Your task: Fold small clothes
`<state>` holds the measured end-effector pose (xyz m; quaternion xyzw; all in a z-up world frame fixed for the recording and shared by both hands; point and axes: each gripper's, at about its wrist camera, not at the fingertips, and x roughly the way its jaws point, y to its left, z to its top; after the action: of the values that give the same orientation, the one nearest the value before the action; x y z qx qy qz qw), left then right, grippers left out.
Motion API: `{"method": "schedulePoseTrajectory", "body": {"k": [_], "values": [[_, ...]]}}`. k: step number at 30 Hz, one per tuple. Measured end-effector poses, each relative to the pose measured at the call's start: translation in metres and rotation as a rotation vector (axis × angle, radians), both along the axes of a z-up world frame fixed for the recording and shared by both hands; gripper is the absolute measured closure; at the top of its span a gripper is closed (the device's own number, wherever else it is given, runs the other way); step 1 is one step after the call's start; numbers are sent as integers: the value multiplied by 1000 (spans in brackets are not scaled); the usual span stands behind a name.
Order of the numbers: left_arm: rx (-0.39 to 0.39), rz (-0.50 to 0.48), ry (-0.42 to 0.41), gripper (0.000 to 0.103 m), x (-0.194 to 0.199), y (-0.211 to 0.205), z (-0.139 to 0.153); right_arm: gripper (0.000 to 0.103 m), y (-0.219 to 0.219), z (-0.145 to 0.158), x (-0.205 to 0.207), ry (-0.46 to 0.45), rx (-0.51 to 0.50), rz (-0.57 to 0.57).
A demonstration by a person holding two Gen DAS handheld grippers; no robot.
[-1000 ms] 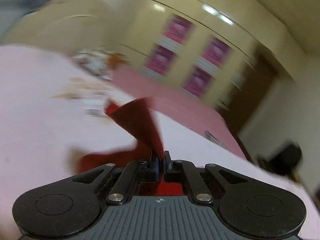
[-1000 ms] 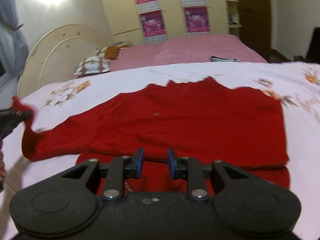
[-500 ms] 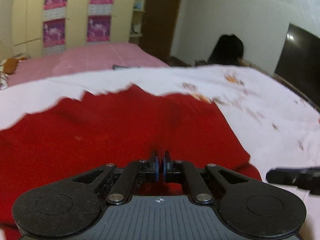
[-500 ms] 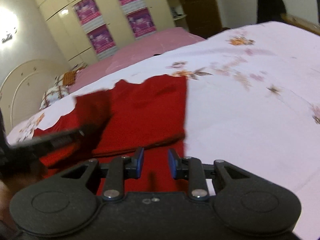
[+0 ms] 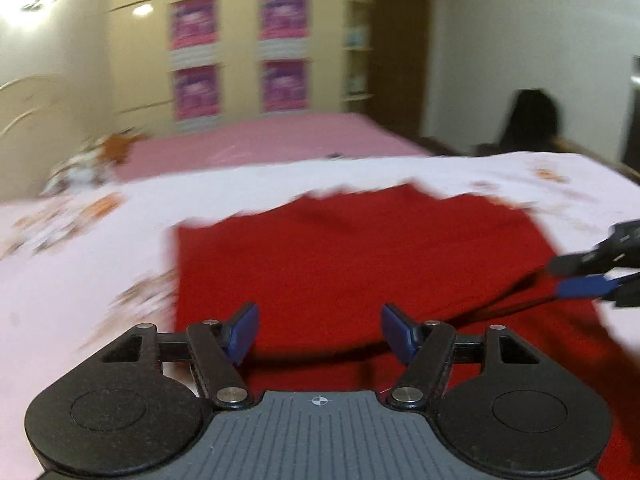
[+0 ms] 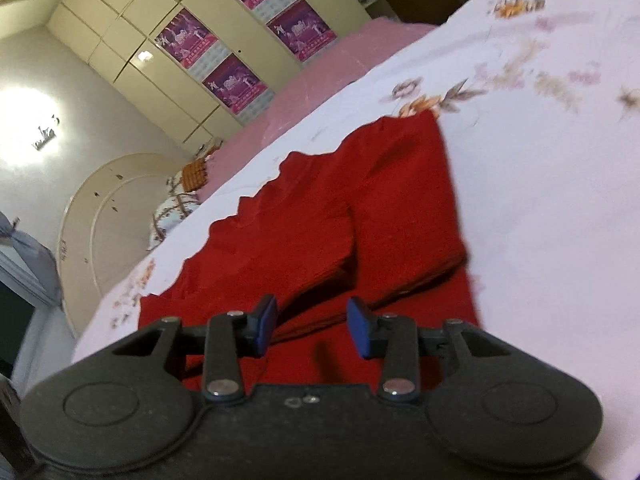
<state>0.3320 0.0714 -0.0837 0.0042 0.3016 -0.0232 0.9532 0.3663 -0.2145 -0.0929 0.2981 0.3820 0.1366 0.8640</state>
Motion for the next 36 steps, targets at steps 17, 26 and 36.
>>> {"method": "schedulePoseTrajectory", "body": {"k": [17,26,36], "values": [[31,41,67,35,35,40,-36,98,16,36,15,-196,-173,-37],[-12,68,84,35,44,54,-41,98,-15,6,2,-101,-225,-89],[1,53,87,35,48,55,-45,98,-18,5,1,-119,-256,-94]]}}
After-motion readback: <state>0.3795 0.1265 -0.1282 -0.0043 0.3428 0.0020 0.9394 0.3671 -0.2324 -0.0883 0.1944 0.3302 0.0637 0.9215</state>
